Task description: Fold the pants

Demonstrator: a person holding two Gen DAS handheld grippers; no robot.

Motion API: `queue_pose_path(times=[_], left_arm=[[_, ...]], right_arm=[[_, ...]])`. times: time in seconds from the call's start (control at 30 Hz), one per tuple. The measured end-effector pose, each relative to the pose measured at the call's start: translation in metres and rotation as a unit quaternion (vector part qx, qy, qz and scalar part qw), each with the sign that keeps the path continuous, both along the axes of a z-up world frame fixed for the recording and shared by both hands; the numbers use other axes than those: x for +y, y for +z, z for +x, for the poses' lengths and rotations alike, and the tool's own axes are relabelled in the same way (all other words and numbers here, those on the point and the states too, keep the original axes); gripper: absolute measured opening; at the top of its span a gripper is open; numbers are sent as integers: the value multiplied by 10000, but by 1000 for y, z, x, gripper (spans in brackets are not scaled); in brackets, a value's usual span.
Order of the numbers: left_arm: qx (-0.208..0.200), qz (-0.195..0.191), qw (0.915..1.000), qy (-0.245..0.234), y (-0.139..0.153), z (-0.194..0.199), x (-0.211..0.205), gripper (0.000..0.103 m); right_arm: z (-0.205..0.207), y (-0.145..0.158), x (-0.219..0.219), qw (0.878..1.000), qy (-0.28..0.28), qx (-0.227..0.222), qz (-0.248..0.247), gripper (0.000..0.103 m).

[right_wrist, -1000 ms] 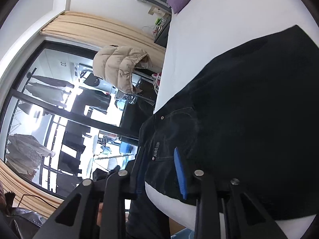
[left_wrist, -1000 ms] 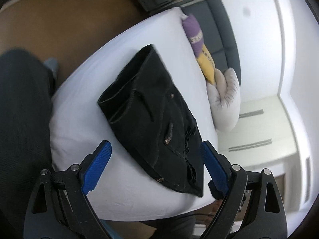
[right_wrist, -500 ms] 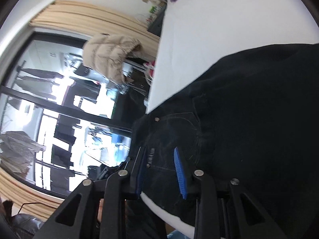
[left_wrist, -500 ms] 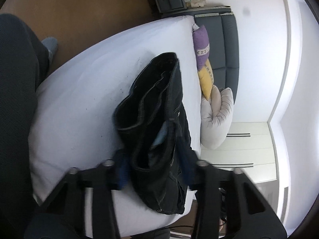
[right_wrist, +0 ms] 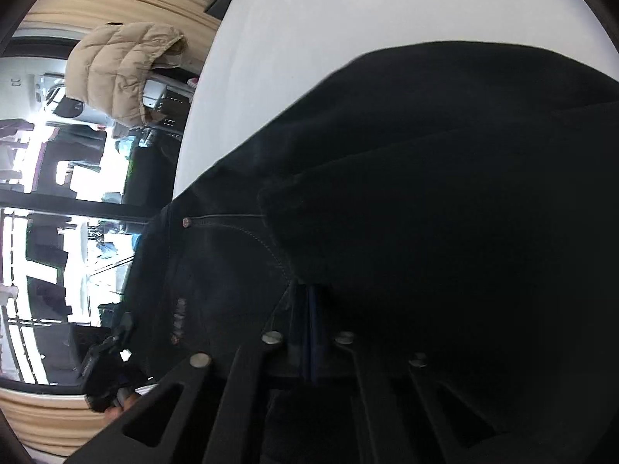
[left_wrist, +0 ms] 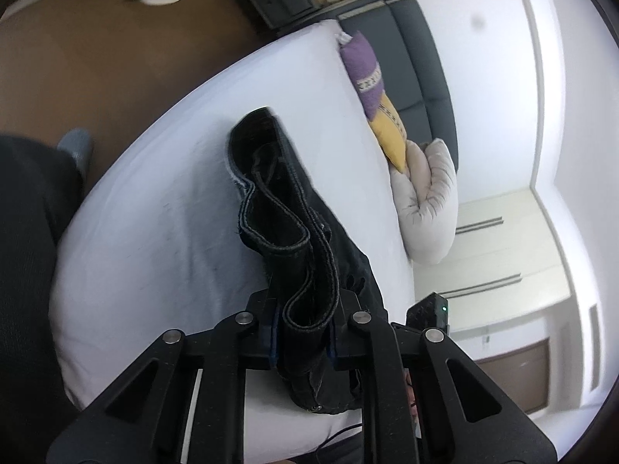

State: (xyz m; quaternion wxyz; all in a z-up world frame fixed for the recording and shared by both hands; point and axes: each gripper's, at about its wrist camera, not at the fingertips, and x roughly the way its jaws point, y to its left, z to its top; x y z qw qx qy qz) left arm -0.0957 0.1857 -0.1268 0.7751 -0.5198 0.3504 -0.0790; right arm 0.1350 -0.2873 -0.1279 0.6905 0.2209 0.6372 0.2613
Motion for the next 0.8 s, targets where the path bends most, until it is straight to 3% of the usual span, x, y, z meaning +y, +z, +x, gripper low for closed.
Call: queue_pose_path(times=[0.2,0.3,0.33,0.37,0.43,0.5,0.57,0.77,0.8], left_arm=[[-303,653,9968,-355,38,22,-25,15],[-485,1068,9911,-626,61,36,-49,15],[-546,1201,9885,-740,69,40,-59,15],[-595,1323,9859,-835,79,50,-69,15],[-768,1754,9746,-1160,95,61,-98,15],[-883,2116,9622,-1470,103,72,-129,15],[-969,2454,9476,-1802,107,80,-164,15],[-1077,3410,8928,-2739,101,92,-257,15],[-1064,3470,8886,-2804,99,94,-264,15]], right_arm=[[-5,-4,2,9997,-48,-223,-97,0],[-7,-4,-5,9995,-90,-265,166,0],[-5,-1,-9,9992,-118,-251,276,16],[-5,6,-15,9985,-172,-300,421,50],[-8,28,-32,9941,-415,-600,801,73],[-7,48,-41,9896,-409,-759,1152,74],[-8,72,-40,9858,-64,-898,1416,81],[-7,105,-32,9815,319,-1044,1572,87],[-6,108,-34,9802,325,-1087,1622,89]])
